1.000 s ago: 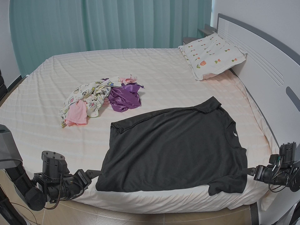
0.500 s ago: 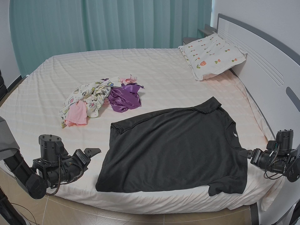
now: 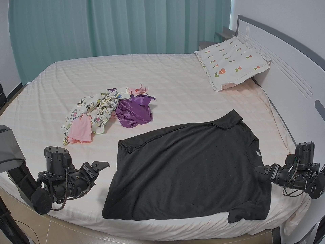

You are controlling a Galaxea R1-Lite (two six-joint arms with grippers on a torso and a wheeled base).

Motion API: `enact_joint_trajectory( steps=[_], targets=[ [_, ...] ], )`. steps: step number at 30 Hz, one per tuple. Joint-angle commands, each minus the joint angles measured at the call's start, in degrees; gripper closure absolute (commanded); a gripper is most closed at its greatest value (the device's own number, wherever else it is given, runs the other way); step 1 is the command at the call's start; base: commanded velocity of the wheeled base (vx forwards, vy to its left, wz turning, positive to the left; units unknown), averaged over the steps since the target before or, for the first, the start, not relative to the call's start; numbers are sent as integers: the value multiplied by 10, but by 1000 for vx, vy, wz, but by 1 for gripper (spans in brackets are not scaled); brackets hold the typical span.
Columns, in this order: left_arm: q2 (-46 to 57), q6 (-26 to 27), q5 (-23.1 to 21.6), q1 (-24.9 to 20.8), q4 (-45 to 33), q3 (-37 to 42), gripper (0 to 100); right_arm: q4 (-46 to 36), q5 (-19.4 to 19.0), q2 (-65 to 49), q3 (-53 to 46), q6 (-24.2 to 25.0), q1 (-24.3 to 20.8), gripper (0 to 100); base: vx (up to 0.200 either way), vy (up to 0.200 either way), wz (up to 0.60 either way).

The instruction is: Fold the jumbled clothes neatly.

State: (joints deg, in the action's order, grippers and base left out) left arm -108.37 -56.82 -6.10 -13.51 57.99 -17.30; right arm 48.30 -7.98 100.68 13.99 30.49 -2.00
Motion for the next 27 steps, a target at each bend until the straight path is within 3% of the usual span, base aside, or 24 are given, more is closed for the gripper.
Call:
enact_joint_trajectory(
  steps=[1,4,13,22,27],
  targets=[
    [-5,0,-1,0,0,0,0,0,0,0,-3,-1,-1,0,200,0,0],
    [-5,0,-1,0,1,0,0,1,0,1,-4,-1,-5,0,200,0,0],
    [-6,-1,-1,-1,0,0,0,0,1,0,-5,-1,-10,0,0,0,0],
    [-8,-7,-1,-6,1,-1,0,1,2,0,-6,-1,-18,0,0,-200,0],
    [-7,-8,0,-6,1,-7,0,1,2,-5,-6,-1,-20,0,0,0,0]
  ],
)
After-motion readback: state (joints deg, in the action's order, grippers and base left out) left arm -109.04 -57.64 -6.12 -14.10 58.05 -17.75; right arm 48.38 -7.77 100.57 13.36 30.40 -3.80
